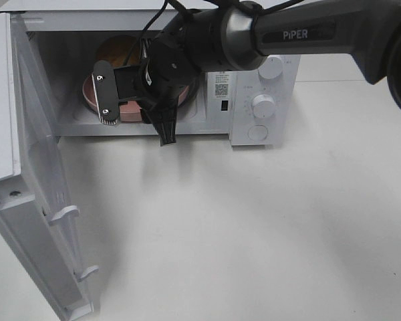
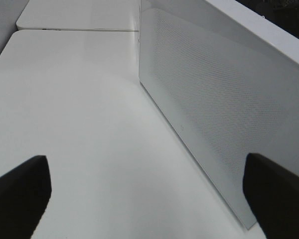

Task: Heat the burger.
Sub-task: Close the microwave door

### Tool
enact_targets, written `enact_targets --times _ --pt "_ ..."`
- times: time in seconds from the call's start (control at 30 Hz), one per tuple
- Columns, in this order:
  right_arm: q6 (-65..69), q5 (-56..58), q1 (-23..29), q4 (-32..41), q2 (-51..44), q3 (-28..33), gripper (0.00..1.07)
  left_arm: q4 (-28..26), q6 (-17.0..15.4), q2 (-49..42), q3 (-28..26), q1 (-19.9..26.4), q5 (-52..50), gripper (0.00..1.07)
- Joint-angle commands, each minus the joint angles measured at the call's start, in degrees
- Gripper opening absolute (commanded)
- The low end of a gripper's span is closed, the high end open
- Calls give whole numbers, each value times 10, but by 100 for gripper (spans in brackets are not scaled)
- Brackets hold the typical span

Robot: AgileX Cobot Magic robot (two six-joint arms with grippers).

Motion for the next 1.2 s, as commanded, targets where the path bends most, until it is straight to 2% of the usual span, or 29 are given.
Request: enact_targets --times 0.03,0.3,0.47,0.6,0.63,0.67,0.83,1.2 --pt "3 3 1 10 -5 -2 45 0 -2 -12 3 -2 -6 100" --pt "17 -9 1 16 -18 16 45 0 -2 -12 3 -2 -6 100" --pt "17 -44 1 14 -42 57 47 0 -2 -12 3 -2 -6 100" --pt "19 -50 1 1 -61 88 58 0 -2 -12 3 -2 -6 100" --pt "19 -50 1 1 -61 88 58 0 -2 -12 3 -2 -6 100" --pt "19 -50 1 1 -69 98 64 0 -2 -12 3 -2 -6 100" --pt "19 -69 1 -1 -94 131 73 0 -2 -12 3 -2 -6 100" --pt "19 -98 1 -1 -151 209 73 0 -2 -12 3 -2 -6 100"
